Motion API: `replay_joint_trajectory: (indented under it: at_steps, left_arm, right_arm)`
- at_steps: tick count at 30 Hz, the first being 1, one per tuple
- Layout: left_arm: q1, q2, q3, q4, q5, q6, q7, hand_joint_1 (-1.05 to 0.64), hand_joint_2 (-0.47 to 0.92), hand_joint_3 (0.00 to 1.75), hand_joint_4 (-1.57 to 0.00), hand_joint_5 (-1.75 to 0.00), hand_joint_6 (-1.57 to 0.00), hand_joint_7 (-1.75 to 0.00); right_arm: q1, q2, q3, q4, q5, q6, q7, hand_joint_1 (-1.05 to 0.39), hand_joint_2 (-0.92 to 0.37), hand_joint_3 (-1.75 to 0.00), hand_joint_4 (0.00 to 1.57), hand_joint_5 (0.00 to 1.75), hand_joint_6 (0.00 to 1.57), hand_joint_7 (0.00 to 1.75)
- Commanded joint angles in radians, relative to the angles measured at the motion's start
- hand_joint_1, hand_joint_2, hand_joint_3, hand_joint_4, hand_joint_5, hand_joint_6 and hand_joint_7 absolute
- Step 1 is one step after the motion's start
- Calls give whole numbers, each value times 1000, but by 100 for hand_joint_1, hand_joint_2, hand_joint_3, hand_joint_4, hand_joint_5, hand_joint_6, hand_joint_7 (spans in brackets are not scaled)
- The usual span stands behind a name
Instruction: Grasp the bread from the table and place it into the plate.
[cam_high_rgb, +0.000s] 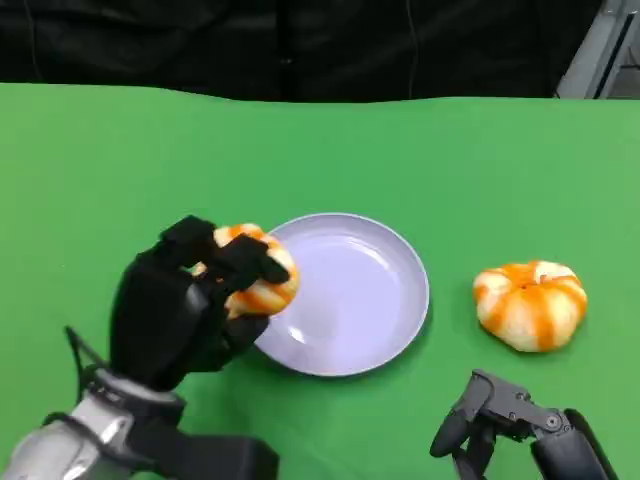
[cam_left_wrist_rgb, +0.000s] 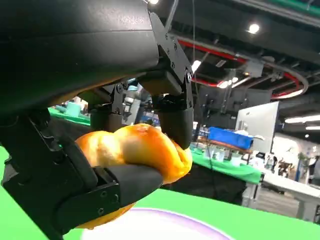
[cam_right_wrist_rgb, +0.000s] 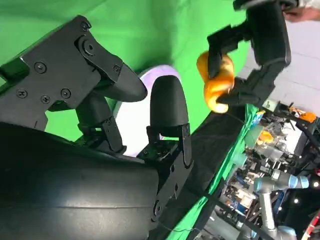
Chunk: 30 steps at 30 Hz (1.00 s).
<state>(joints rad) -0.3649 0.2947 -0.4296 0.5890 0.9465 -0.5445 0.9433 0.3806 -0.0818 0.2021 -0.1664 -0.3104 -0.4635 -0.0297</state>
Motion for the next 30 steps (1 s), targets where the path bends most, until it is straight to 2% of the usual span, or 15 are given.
replay_joint_trajectory:
  at_steps: [1, 2, 6, 7, 12, 16, 18, 19, 20, 22, 23, 24, 25, 29, 30]
  left_arm:
    - [-82, -57, -48, 76, 20, 32, 11, -17, 13, 159, -95, -175, -84, -158]
    - [-97, -65, -60, 91, 26, 35, 16, -17, 13, 156, -96, -175, -81, -166]
    - [-153, -97, -105, 163, 41, 32, 30, -18, 17, 148, -97, -175, -76, -174]
    - [-168, -104, -116, 185, 43, 26, 33, -19, 23, 139, -96, -175, -76, -174]
    - [-231, -153, -162, 293, 32, 27, -7, -16, 27, 127, -95, -175, -77, -174]
    - [-269, -183, -180, 357, 16, 36, -44, -15, 29, 123, -92, -175, -81, -163]
    - [-277, -195, -179, 366, -2, 54, -98, -17, 36, 107, -82, -157, -77, -126]
    - [-277, -197, -179, 362, -9, 73, -139, -21, 46, 90, -72, -134, -72, -96]
    - [-275, -197, -181, 352, -14, 92, -175, -26, 58, 73, -55, -110, -62, -64]
    - [-258, -192, -181, 309, -25, 152, -284, -36, 78, 38, -26, -78, -45, -29]
    - [-241, -184, -182, 273, -31, 186, -358, -39, 85, 26, -18, -69, -41, -19]
    - [-227, -177, -182, 242, -36, 211, -411, -50, 89, 22, -7, -41, -28, -9]
    - [-216, -171, -182, 215, -40, 229, -447, -53, 91, 20, -4, -31, -23, -5]
    - [-188, -154, -183, 135, -58, 277, -557, -57, 92, 19, 0, -20, -19, -1]
    - [-182, -149, -182, 109, -74, 296, -631, -65, 92, 30, 0, -11, -10, -1]
  right_arm:
    - [9, -9, -5, -5, 4, -7, -6, -17, -43, -132, 78, 175, 66, 151]
    - [10, -9, -4, -4, 3, -8, -6, -17, -43, -131, 78, 175, 65, 151]
    - [10, -8, -1, -4, 4, -7, -5, -17, -44, -130, 77, 175, 65, 150]
    - [10, -8, -1, -4, 3, -6, -5, -17, -44, -129, 78, 175, 65, 150]
    - [4, -12, -1, 5, -6, -8, -7, -19, -45, -127, 76, 175, 65, 149]
    - [3, -12, 0, 8, -2, -12, -6, -19, -44, -128, 76, 175, 66, 147]
    - [3, -11, 1, 8, -2, -12, -7, -18, -44, -127, 76, 175, 67, 147]
    - [4, -10, 2, 6, -3, -9, -7, -18, -44, -127, 76, 175, 67, 147]
    - [5, -9, 3, 4, -4, -8, -7, -18, -44, -127, 76, 175, 67, 147]
    - [4, -9, 5, 5, -6, -9, -8, -18, -44, -127, 76, 175, 67, 147]
    - [3, -9, 6, 6, -9, -11, -8, -18, -44, -127, 76, 175, 67, 147]
    - [3, -10, 6, 7, -10, -11, -9, -18, -44, -127, 76, 175, 67, 147]
    - [2, -10, 6, 8, -11, -12, -9, -17, -44, -127, 76, 175, 67, 147]
    - [0, -12, 5, 11, -12, -14, -8, -17, -44, -127, 76, 175, 67, 147]
    - [-2, -14, 3, 12, -11, -14, -7, -17, -44, -127, 76, 175, 67, 147]
